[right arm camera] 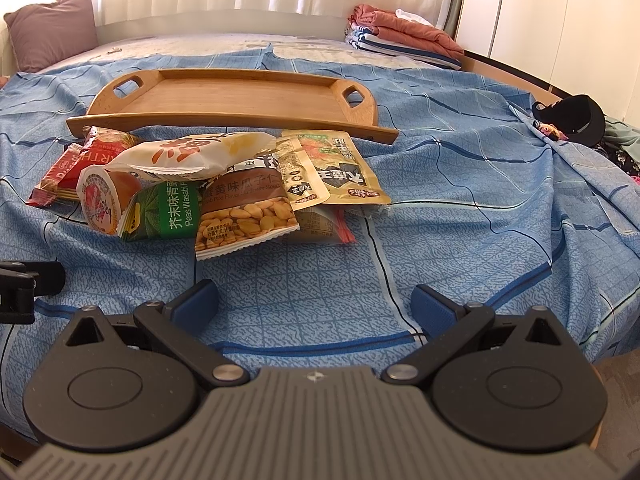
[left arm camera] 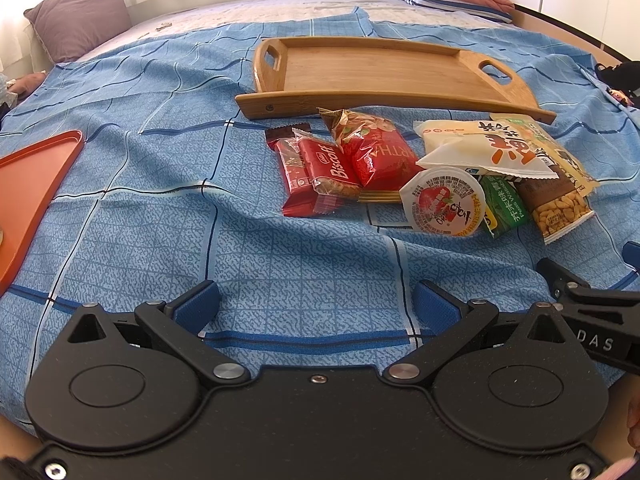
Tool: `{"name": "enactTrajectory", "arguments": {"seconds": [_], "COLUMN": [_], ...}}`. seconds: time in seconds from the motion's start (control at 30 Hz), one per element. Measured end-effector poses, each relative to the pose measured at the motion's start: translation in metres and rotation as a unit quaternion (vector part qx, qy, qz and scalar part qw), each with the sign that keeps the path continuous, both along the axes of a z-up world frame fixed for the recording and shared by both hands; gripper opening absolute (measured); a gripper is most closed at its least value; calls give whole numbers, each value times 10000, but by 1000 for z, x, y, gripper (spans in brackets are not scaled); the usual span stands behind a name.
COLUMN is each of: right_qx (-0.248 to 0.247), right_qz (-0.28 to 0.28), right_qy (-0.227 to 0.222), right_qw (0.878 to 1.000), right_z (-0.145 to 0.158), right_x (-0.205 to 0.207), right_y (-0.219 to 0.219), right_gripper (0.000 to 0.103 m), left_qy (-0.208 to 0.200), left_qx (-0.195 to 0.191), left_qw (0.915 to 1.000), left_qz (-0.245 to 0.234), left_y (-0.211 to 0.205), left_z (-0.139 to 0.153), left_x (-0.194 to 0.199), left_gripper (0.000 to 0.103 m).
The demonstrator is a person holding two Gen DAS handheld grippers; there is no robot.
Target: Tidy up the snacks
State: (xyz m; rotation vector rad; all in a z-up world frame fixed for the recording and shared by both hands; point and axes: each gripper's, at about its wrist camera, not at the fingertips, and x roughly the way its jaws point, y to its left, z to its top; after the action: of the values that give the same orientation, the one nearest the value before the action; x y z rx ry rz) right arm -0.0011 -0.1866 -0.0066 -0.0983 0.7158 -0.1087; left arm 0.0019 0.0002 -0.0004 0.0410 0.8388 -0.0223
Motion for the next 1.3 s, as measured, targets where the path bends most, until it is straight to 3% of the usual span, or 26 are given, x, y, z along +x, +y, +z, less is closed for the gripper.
{"name": "enactTrajectory", "arguments": {"seconds": [0.37,0.53,0.73,0.93,1.03,1.13,1.2,1.3], "right_qx": [80,206,874,1449,1223,910,831,765], "right_qz": [42,84,233,220,232,166,190,507], "right_qy": [-259,-302,-513,-871,-962,-946,-866,-761], "right_qw": [9996,9993,9946,9854,9875,9912,9926,9929], "right_z": [-7,-5,9,37,42,40,38,35], "right_x": [-4,-6,-14,-6,12,30,37,40], "right_y": [-1,-4,-23,-46,-52,-55,-56,-49], "right_gripper": [103,103,102,90,86,81,74,71], "left_qy": [-70,-187,-260,-642,-874,-833,-758,-685], "left_qx": [-215,-19,-132,-740,-743,-756,-776,-912], "left_qw": [9996,9998,9996,9952,9933,9936,9941,9934], "left_qz": [155,-45,67,48,-131,-140,-48,-100], "left_y": [8,5,6,17,14,13,14,15], "left_z": [1,-1,6,34,46,48,47,45], "left_x": [0,-3,-4,2,8,19,24,31], "left_gripper": [103,103,103,97,82,58,33,25]}}
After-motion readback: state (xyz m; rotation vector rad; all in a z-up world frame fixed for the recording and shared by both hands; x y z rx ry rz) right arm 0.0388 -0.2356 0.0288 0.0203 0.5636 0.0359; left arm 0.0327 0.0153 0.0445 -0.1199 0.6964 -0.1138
